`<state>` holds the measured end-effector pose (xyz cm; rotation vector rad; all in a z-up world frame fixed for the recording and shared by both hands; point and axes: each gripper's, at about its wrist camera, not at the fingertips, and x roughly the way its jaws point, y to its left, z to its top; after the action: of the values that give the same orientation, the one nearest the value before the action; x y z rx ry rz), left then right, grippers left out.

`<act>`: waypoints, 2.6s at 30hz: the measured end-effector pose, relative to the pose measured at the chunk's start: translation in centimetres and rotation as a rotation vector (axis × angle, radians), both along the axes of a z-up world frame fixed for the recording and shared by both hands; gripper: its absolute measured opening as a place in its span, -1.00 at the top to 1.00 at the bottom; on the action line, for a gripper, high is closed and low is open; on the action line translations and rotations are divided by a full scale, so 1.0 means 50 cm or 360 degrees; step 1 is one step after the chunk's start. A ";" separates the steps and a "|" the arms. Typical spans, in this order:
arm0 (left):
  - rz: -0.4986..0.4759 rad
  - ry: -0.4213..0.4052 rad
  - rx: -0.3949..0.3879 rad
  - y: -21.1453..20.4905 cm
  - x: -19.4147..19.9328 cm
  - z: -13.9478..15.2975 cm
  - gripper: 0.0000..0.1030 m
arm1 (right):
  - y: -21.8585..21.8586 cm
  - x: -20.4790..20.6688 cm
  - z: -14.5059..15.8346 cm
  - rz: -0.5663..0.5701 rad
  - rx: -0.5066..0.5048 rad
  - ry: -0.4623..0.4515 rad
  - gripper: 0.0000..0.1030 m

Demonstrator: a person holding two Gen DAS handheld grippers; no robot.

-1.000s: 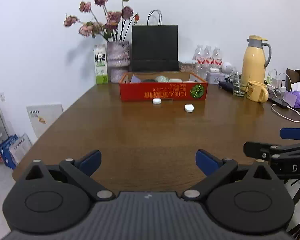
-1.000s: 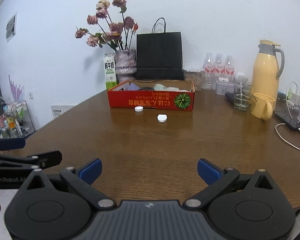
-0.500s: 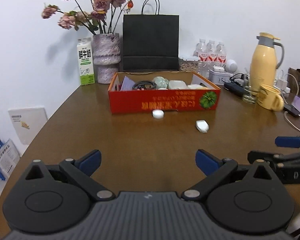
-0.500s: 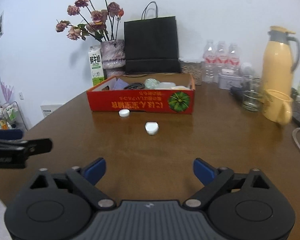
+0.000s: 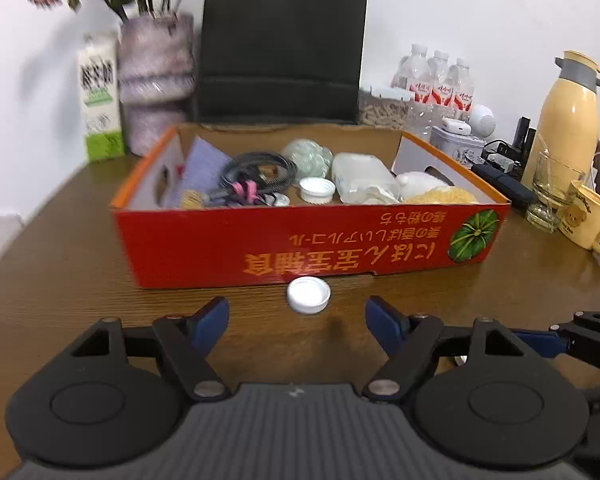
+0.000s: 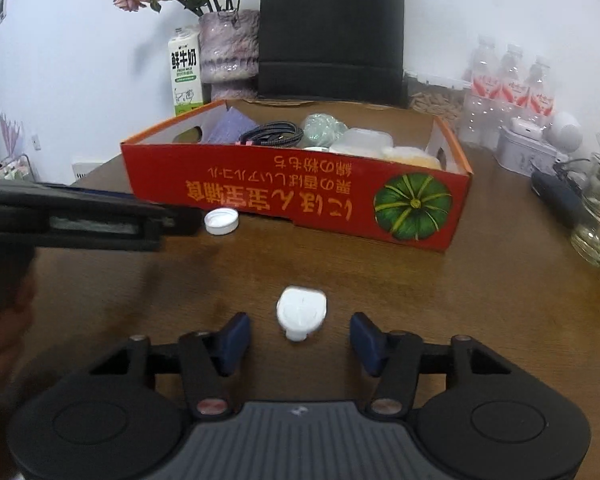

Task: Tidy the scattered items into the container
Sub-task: 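Grasp a white round cap with the left tool while the right tool grasps the other white cap, then carry both white caps over the box and lower them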

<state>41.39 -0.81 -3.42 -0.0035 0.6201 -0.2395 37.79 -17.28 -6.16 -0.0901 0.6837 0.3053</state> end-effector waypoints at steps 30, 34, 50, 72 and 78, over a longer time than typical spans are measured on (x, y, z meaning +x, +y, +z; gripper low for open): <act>0.0073 -0.0101 0.0097 -0.033 -0.294 0.080 0.45 | -0.050 -0.233 0.107 -0.0016 0.0064 -0.0305 0.50; 0.0041 -0.0190 0.0078 -0.015 -0.389 0.134 0.46 | -0.084 -0.317 0.156 -0.0056 0.0062 -0.0371 0.50; -0.0115 -0.0135 -0.0310 0.063 -0.669 0.167 0.46 | -0.081 -0.612 0.230 0.0048 0.0227 -0.0363 0.50; -0.0049 -0.0193 -0.0161 0.048 -0.660 0.193 0.45 | -0.079 -0.580 0.232 0.0074 0.0229 -0.0339 0.50; 0.0035 -0.0171 -0.0140 0.075 -0.563 0.212 0.45 | -0.086 -0.461 0.237 0.0061 0.0225 -0.0315 0.50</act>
<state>13.23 2.94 7.20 -0.0818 0.5018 -0.2442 14.72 -21.56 5.69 0.0019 0.4632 0.3754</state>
